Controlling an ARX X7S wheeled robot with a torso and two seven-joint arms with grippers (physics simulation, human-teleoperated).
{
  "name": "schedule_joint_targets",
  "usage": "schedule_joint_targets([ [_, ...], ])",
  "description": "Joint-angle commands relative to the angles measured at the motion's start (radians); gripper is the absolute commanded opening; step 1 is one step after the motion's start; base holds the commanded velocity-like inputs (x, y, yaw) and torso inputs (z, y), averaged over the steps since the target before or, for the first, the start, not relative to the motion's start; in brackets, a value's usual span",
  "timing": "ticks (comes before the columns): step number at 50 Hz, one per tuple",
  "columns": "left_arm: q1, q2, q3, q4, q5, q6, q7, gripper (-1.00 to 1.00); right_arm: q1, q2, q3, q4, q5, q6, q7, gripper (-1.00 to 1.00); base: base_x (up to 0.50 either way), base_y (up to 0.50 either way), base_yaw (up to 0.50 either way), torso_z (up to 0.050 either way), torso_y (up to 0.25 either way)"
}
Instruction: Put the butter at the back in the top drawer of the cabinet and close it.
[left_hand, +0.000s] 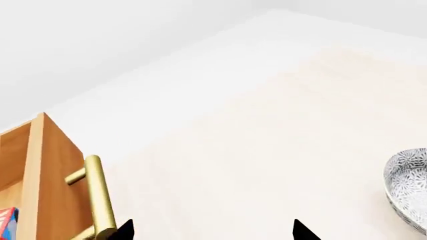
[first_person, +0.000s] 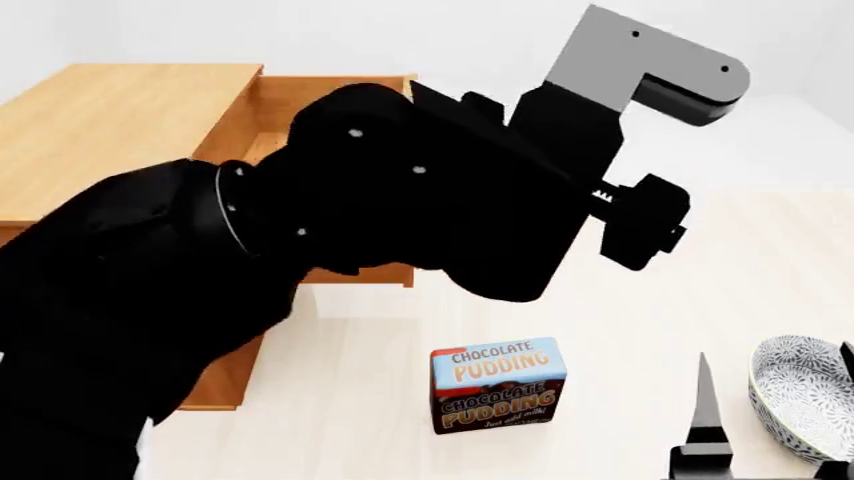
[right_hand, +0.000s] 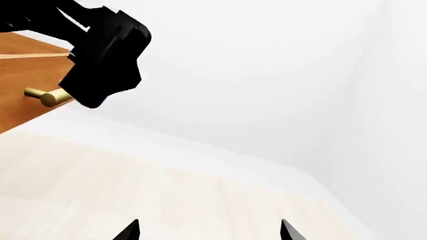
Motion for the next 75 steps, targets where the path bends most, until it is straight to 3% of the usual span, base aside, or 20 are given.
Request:
schedule_joint_targets([
  [1,-0.089,0.002,0.397,-0.015,-0.136,0.247,0.026,1.0,-0.002,0.0,0.0,0.0,0.006,-0.005,0.005,1.0,0.0,0.0,0.0,0.0,0.0],
  [6,-0.095,0.002,0.465,-0.051,-0.196,0.244,-0.026,1.0,-0.004,0.0,-0.001,0.0,0.004,-0.007,0.008,1.0,0.0,0.0,0.0,0.0,0.0],
  [25,-0.051,0.002,0.469,-0.136,-0.263,0.086,-0.209,1.0,-0.011,0.0,-0.004,0.0,-0.005,-0.01,0.011,1.0,0.0,0.0,0.0,0.0,0.0],
  [42,-0.01,0.002,0.468,-0.238,-0.196,0.018,-0.184,1.0,-0.019,0.0,-0.009,0.0,-0.013,-0.015,0.018,1.0,0.0,0.0,0.0,0.0,0.0],
  [59,-0.022,0.0,0.475,-0.318,-0.171,-0.094,-0.238,1.0,0.003,0.0,0.016,0.0,0.027,-0.002,-0.003,1.0,0.0,0.0,0.0,0.0,0.0],
  [75,-0.028,-0.153,0.502,-0.2,-0.179,-0.111,-0.344,1.0,0.036,0.0,0.053,0.0,0.081,0.027,-0.027,1.0,0.0,0.0,0.0,0.0,0.0],
])
